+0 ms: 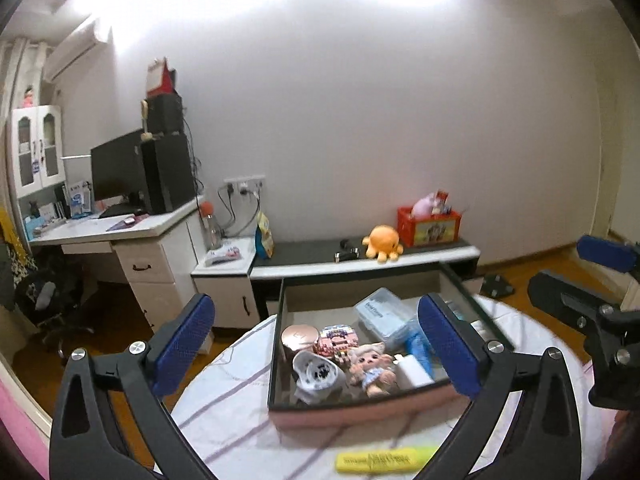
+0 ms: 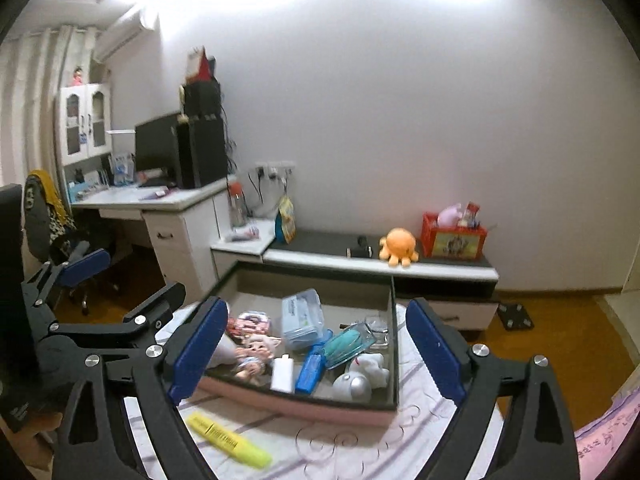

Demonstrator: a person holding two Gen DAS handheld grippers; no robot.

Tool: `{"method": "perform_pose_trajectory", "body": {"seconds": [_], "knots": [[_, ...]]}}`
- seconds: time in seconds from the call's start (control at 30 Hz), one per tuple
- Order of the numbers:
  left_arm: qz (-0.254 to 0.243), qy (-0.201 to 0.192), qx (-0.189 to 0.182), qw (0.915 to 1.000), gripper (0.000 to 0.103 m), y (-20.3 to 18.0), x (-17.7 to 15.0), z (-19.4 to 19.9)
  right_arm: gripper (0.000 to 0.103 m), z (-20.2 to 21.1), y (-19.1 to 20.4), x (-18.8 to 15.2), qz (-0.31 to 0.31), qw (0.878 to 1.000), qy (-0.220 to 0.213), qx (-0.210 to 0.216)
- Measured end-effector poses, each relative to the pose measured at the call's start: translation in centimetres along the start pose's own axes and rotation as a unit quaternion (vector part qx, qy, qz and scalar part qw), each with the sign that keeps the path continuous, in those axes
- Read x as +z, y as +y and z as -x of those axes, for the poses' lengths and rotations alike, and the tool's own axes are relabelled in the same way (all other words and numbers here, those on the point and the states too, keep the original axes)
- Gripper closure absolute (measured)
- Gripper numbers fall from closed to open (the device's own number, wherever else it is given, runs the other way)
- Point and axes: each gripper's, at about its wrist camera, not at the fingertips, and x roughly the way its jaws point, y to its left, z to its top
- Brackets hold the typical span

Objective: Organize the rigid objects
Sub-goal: 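Move both tools back over the remaining items on the bed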

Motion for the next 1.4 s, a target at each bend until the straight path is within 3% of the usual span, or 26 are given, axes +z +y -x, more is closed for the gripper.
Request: {"method": "perform_pose_trajectory", "body": {"seconds": [0.37, 0.63, 0.77, 1.2, 1.4], "knots": [[0.021, -0.067, -0.019, 0.9974, 0.000, -0.6, -2.4, 12.8, 0.011, 10.9, 2.6, -3.5, 0.011, 0.998, -0.065, -0.012], [0.025, -0.081, -0.017, 0.9962, 0.000, -1.4, -4.2, 17.7, 0.011, 16.3, 3.3, -6.1, 0.008, 0.994, -0.099, -0.033], [0.019, -0.107, -0.008, 0.9940, 0.000, -2.1, -4.4, 19.7, 0.011, 17.8, 3.3, -6.7, 0.005, 0.994, -0.107, -0.037], [0.004, -0.101, -0.003, 0.9949, 0.000, -2.4, -4.9, 20.7, 0.010, 19.0, 3.3, -7.5, 0.005, 0.994, -0.103, -0.038], [-0.004, -0.056, -0.021, 0.9982, 0.000, -2.8, -6.4, 18.6, 0.010, 18.0, 2.6, -8.6, -0.001, 0.996, -0.079, -0.036]]}}
